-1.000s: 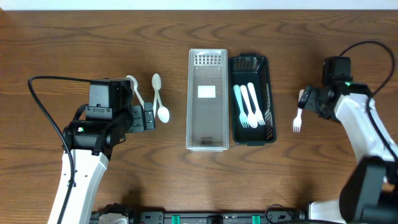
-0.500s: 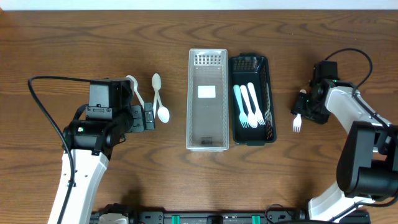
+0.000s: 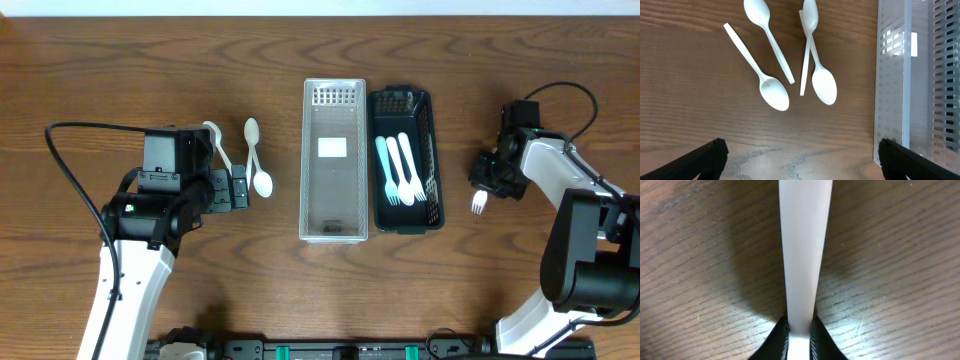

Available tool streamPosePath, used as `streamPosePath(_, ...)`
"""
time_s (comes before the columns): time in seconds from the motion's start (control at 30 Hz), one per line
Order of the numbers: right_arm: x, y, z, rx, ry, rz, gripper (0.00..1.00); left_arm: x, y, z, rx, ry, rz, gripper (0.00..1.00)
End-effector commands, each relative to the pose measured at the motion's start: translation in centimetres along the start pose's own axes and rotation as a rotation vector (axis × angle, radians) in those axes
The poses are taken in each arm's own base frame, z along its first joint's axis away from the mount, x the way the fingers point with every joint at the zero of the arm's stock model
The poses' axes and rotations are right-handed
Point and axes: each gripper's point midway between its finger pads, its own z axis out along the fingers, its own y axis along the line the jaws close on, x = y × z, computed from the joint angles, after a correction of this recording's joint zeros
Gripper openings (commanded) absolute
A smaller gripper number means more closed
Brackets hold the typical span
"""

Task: Pack container
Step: 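Grasp the last white spoon on the right with the right gripper, then place the spoon into the dark green basket and release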

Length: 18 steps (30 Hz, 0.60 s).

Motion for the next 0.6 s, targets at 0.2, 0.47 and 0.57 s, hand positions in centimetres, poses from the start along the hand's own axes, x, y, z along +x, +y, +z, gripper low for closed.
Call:
streamPosePath(0.2,-0.1,-0.2,-1.3,-0.006,-0.014,0.024,0.01,-0.6,0.1,-0.4,-0.002,-0.013,0.006,0.98)
streamPosePath(0.47,-2.0,4.8,-12.9,-0.243,-0.254,-0.027,0.02,-0.6,0.1,-0.3,-0.002,-0.013,0.006,0.98)
streamPosePath(0.57,-1.6,7.3,-17.8,-0.331,-0.387,-0.098,0.01,-0.6,0.1,-0.3,-0.002,-0.013,0.006,0.98)
